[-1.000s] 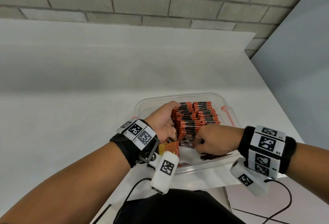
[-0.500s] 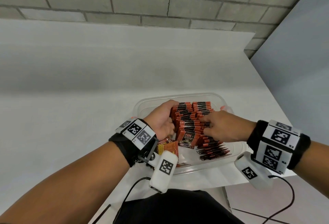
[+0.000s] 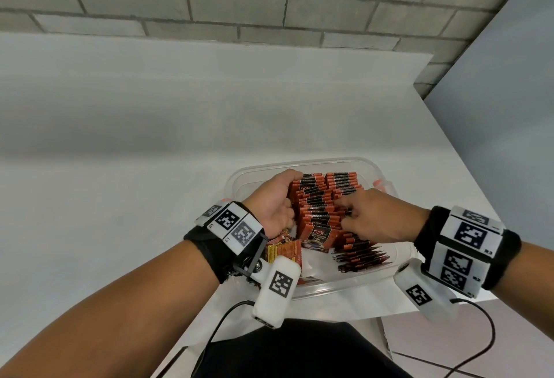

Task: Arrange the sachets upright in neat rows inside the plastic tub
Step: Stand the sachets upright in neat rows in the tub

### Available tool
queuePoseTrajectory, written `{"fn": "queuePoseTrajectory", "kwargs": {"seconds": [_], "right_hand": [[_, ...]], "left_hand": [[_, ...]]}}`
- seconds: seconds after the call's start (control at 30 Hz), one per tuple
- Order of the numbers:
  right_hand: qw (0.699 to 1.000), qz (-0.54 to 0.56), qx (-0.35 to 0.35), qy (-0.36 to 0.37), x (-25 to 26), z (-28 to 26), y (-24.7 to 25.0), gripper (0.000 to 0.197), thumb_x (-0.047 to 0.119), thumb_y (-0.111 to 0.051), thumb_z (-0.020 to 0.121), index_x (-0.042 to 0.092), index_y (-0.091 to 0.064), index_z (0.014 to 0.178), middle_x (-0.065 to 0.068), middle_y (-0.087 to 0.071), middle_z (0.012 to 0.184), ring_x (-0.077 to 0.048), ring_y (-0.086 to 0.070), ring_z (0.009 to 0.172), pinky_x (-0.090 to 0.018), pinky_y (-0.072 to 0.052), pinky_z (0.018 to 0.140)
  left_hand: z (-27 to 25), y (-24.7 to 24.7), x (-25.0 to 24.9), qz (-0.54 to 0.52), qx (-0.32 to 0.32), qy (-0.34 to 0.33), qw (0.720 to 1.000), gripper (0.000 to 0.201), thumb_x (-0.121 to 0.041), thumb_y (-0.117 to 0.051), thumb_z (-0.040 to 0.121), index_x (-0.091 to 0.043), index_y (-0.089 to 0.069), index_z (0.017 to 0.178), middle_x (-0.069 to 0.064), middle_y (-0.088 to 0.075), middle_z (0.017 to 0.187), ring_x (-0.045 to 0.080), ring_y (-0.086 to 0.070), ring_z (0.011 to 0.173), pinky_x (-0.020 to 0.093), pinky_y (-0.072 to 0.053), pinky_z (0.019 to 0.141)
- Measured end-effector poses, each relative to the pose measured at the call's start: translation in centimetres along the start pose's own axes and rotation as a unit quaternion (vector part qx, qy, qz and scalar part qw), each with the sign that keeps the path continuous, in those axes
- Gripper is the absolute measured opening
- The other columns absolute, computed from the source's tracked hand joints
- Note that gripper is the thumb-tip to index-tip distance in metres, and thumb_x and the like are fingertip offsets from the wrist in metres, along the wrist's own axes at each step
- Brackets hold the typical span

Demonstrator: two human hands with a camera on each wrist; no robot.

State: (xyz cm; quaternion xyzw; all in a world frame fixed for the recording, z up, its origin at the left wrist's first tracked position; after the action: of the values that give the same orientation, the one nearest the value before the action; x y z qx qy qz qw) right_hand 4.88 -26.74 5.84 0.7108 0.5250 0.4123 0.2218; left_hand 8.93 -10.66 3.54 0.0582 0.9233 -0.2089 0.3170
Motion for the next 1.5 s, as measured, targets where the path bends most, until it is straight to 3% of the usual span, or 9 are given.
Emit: {"fn": "queuePoseTrajectory", "kwargs": {"seconds": [0.13,0.4,0.57,0.63,0.73,0.9,1.03,1.17,1.5], "right_hand": [[1.0,-0.007,0.008,0.007,0.1,0.0,0.0,0.034,0.019,-0.049,0.095,0.013,-0.056,0.128,0.019,-0.048,0.068,0.003,-0.048,0.064,-0.007,-0.036,0.055],[1.0,0.001,-0.012,0.003,-0.1,0.1,-0.1,0.032,0.019,-0.051,0.094,0.012,-0.057,0.125,0.019,-0.048,0.065,0.002,-0.048,0.062,-0.009,-0.035,0.057],[1.0,0.011,-0.006,0.006,0.1,0.5,-0.4,0.022,0.019,-0.051,0.094,0.022,-0.06,0.115,0.018,-0.049,0.071,0.003,-0.048,0.063,-0.009,-0.035,0.055],[1.0,0.014,-0.004,0.011,0.2,0.6,-0.4,0.015,0.02,-0.051,0.094,0.029,-0.059,0.103,0.018,-0.05,0.072,0.002,-0.05,0.065,-0.009,-0.035,0.056],[0.999,0.033,-0.029,-0.007,0.2,0.5,-0.1,0.035,0.018,-0.051,0.095,0.011,-0.053,0.129,0.017,-0.048,0.066,0.001,-0.048,0.06,-0.007,-0.036,0.052],[0.999,0.031,-0.019,-0.003,0.4,0.5,-0.2,0.034,0.017,-0.05,0.095,0.011,-0.056,0.128,0.019,-0.05,0.069,0.002,-0.05,0.062,-0.005,-0.038,0.054],[0.998,0.05,-0.027,-0.012,0.5,0.5,0.1,0.043,0.016,-0.049,0.095,0.009,-0.046,0.137,0.019,-0.046,0.069,0.004,-0.046,0.061,-0.003,-0.037,0.051],[0.998,0.05,-0.024,-0.011,0.6,0.7,0.1,0.036,0.016,-0.05,0.095,0.011,-0.053,0.13,0.018,-0.05,0.065,0.004,-0.05,0.056,-0.006,-0.035,0.051],[0.999,0.038,-0.024,-0.021,0.8,1.3,0.4,0.03,0.018,-0.05,0.094,0.011,-0.057,0.123,0.015,-0.052,0.066,0.001,-0.049,0.061,-0.012,-0.035,0.055]], "left_hand": [[-0.1,0.1,0.1,-0.002,0.005,0.001,1.0,0.024,-0.031,-0.045,0.098,-0.012,-0.051,0.084,0.006,-0.062,0.064,0.02,-0.056,0.066,0.027,-0.043,0.062],[-0.3,0.0,0.1,-0.015,0.003,0.004,1.0,0.024,-0.031,-0.046,0.097,-0.012,-0.052,0.084,0.007,-0.06,0.07,0.02,-0.057,0.067,0.03,-0.046,0.062],[-0.2,-0.1,0.0,-0.044,0.011,0.016,0.999,0.027,-0.033,-0.046,0.097,-0.009,-0.051,0.087,0.015,-0.061,0.086,0.029,-0.06,0.081,0.041,-0.046,0.083],[-0.2,-0.2,0.0,-0.047,0.012,0.015,0.999,0.026,-0.034,-0.046,0.097,-0.009,-0.051,0.088,0.015,-0.06,0.087,0.028,-0.059,0.08,0.04,-0.047,0.079],[-0.2,-0.1,0.0,-0.049,0.007,0.007,0.999,0.026,-0.033,-0.046,0.097,-0.01,-0.05,0.085,0.014,-0.06,0.086,0.026,-0.059,0.078,0.035,-0.047,0.067],[-0.2,-0.1,-0.1,-0.044,0.011,0.0,0.999,0.029,-0.036,-0.044,0.098,-0.01,-0.052,0.088,0.012,-0.062,0.082,0.022,-0.059,0.072,0.032,-0.047,0.067],[-0.2,-0.1,-0.2,-0.036,0.002,-0.009,0.999,0.028,-0.036,-0.043,0.099,-0.012,-0.049,0.085,0.009,-0.058,0.074,0.017,-0.055,0.061,0.034,-0.049,0.084],[-0.1,0.0,0.0,-0.037,0.005,-0.009,0.999,0.028,-0.035,-0.044,0.099,-0.011,-0.052,0.088,0.009,-0.06,0.075,0.019,-0.058,0.065,0.028,-0.046,0.06],[0.2,0.0,0.1,-0.037,0.022,0.015,0.999,0.031,-0.038,-0.043,0.098,-0.009,-0.053,0.09,0.016,-0.062,0.087,0.027,-0.06,0.08,0.036,-0.047,0.071]]}}
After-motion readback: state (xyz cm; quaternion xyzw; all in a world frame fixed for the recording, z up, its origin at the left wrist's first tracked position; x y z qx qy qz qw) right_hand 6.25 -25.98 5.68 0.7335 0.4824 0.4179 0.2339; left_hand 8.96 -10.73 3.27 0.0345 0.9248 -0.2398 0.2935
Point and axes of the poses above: each hand's wrist, its own z-axis towards the middle knuckle, its own y-axis out of the back of the hand, x = y × z, the point moved 1 cm from there along z, towards the middle knuckle
